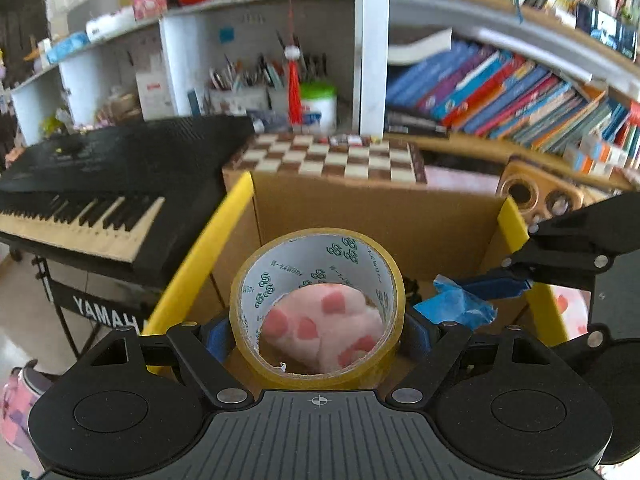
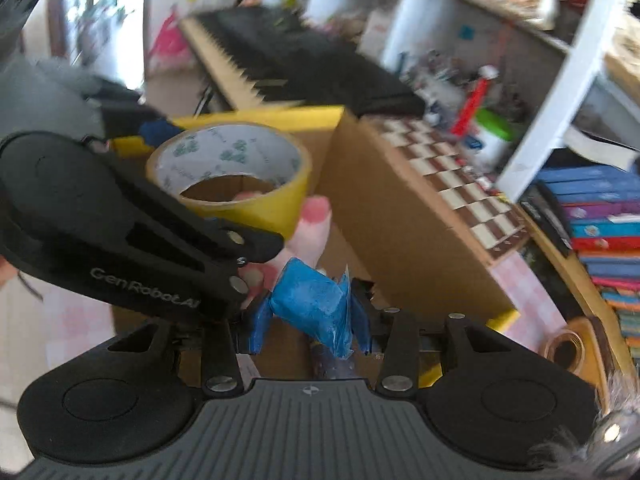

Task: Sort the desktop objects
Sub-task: 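Lower the tape roll and blue cloth into the yellow box and open both tools, then withdraw both tools up out of the yellow box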

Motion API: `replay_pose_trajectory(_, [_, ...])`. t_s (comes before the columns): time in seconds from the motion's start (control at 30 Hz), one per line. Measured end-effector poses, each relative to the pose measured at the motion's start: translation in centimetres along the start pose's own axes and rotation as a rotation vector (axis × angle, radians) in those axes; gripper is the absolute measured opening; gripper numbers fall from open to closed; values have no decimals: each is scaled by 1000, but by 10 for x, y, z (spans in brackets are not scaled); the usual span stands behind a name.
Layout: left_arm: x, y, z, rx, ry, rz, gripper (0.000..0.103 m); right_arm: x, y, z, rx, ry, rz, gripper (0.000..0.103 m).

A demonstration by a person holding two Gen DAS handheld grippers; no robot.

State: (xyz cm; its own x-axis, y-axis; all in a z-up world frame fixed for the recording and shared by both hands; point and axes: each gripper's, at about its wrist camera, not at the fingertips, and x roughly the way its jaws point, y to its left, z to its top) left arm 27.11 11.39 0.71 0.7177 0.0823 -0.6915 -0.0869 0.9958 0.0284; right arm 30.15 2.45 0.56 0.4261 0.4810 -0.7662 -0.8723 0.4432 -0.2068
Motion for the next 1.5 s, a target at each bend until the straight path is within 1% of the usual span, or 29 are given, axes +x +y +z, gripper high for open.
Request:
replay_pose_trajectory(0.2, [23,-11,-3,87,110,9,83,26,5,-9,-89,107,49,39])
replay_pose_trajectory(0.27, [31,-13,-7,119,146,21,83,33,4,-10,-84,132,67,39])
replay_pose_trajectory(0.33, [31,-12,-6,110,152,12,83,35,2,-10,-95,149,82,39])
replay_pose_trajectory(0.43, [32,-13,-6,127,168,12,84,37,0,-7,-115,175,99,39])
replay_pose_trajectory(0.57, [32,-14,-6,130,164,12,84,34,2,-10,-123,177,82,39])
replay_pose_trajectory(0.67, [29,-17,-7,145,138,13,84,29,5,-11,-123,148,55,41])
replay_pose_trajectory(0.77, [22,-16,-8,137,113,19,84,18,4,-13,-105,114,25,41])
replay_pose_trajectory(0.8, [17,-16,-8,136,91,17,85,12,4,-13,-100,95,22,42])
replay_pose_trajectory(0.87, [5,-17,-8,137,45,7,88,0,4,-15,-91,65,-8,47])
replay_pose_trajectory(0.93, [-7,-20,-8,144,1,-5,91,-13,2,-17,-57,34,-30,47])
replay_pose_trajectory(1.0, [-19,-23,-7,151,-50,-26,92,-28,1,-21,-15,2,-56,49])
replay_pose_trajectory(1.03, [-26,-24,-8,153,-77,-35,93,-35,1,-23,6,-17,-69,51])
replay_pose_trajectory(1.07, [-33,-25,-8,149,-103,-38,94,-43,2,-25,22,-38,-84,56])
replay_pose_trajectory(1.13, [-46,-26,-10,141,-147,-49,97,-58,7,-30,53,-77,-123,60])
replay_pose_trajectory(1.3, [-75,-26,-20,90,-231,-71,98,-88,22,-42,134,-130,-205,60])
replay_pose_trajectory(1.5, [-111,-19,-36,24,-299,-99,99,-123,40,-62,241,-186,-307,60])
